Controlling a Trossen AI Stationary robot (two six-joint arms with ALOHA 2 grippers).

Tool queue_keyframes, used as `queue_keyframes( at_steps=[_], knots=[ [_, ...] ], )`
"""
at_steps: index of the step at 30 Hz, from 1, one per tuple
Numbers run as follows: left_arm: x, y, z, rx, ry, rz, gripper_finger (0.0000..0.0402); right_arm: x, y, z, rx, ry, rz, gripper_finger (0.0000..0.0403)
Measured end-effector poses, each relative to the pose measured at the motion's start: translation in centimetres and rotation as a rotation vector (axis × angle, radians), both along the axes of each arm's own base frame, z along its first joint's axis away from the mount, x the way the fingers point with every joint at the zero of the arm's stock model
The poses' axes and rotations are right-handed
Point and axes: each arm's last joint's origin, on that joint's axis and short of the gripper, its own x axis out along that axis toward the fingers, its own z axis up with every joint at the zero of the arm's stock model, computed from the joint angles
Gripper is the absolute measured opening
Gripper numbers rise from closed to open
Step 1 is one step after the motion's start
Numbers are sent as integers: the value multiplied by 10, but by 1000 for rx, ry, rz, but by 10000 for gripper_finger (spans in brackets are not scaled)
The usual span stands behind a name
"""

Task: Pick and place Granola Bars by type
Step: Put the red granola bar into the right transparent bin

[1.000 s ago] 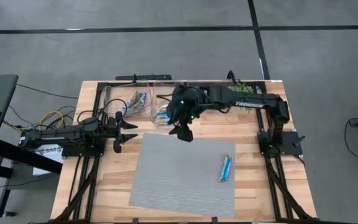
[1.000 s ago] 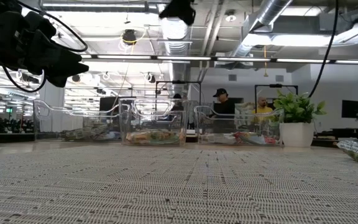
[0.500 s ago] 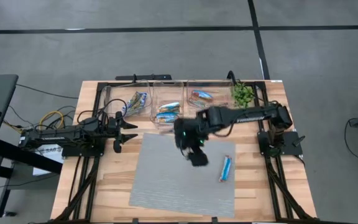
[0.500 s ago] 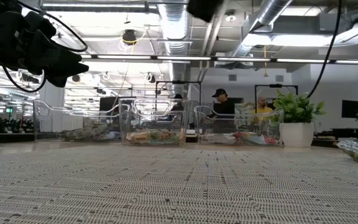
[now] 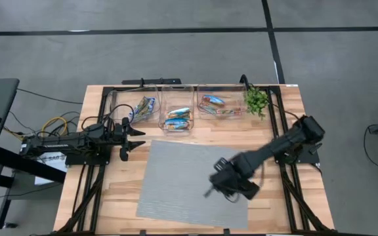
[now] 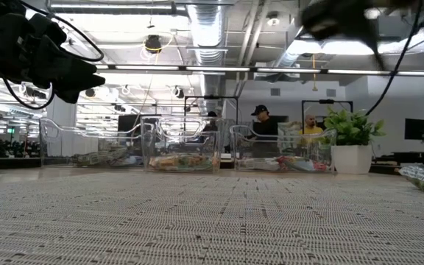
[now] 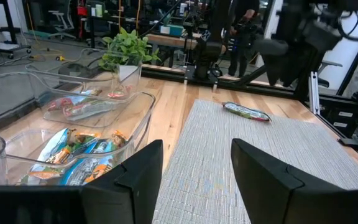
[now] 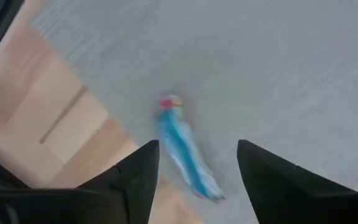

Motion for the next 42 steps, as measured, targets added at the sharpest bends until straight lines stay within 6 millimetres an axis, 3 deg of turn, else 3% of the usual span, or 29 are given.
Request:
queue_keyframes(
  at_steps=[8,14,23,33,42],
  knots=[
    [0,0,0,0,0,0,183,-62,20,-37,-31,-46,153,210],
    [0,0,0,0,0,0,183,-84,16,-62,-173,-142,197,210],
    [0,0,0,0,0,0,183,-95,7,-94,-194,-202,169,210],
    [0,0,0,0,0,0,183,-92,6,-100,-227,-281,161,210],
    [0,0,0,0,0,0,183,-89,-7,-113,-218,-290,136,198]
  ],
)
